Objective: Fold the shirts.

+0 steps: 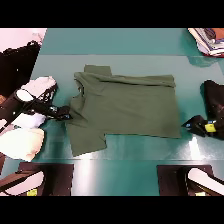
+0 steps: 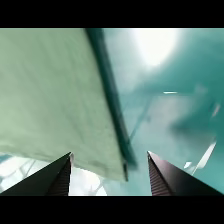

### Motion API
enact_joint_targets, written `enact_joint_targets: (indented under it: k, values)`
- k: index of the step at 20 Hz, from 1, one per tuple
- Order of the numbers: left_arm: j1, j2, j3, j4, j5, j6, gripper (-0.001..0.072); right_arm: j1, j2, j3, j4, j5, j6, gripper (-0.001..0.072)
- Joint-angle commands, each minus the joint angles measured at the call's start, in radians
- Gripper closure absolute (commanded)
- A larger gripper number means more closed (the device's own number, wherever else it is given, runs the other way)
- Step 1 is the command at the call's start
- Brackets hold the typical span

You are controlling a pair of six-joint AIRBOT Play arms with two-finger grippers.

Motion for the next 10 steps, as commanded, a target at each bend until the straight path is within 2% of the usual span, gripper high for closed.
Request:
enact_joint_targets:
  k: [1,2,3,5,6,7,8,10]
  values:
    - [0.0,0.001,0.016,-0.003,0.0,0.001,0.0679,0.04,-0.06,-0.073,0.002,-0.023,-0.023,0.0191]
    - [0.0,0.001,0.016,-0.003,-0.001,0.001,0.0679,0.063,-0.071,-0.074,0.003,-0.031,-0.023,0.0213]
    - [0.0,0.001,0.016,-0.003,-0.002,0.001,0.0679,0.09,-0.075,-0.074,0.003,-0.037,-0.023,0.0347]
    - [0.0,0.001,0.016,-0.003,-0.011,0.001,0.068,0.132,-0.075,-0.074,0.005,-0.039,-0.022,0.0418]
    - [0.0,0.001,0.018,0.0,-0.027,0.002,0.068,0.151,-0.075,-0.074,0.004,-0.032,-0.023,0.0487]
    - [0.002,0.002,0.021,0.004,-0.035,0.002,0.0681,0.172,-0.074,-0.073,0.005,-0.024,-0.036,0.0595]
    - [0.002,0.018,0.022,0.006,-0.034,0.001,0.0681,0.192,-0.068,-0.073,0.005,-0.018,-0.043,0.0661]
    - [0.002,0.093,0.038,0.013,-0.034,0.0,0.0682,0.222,-0.013,-0.062,0.006,-0.018,-0.043,0.0695]
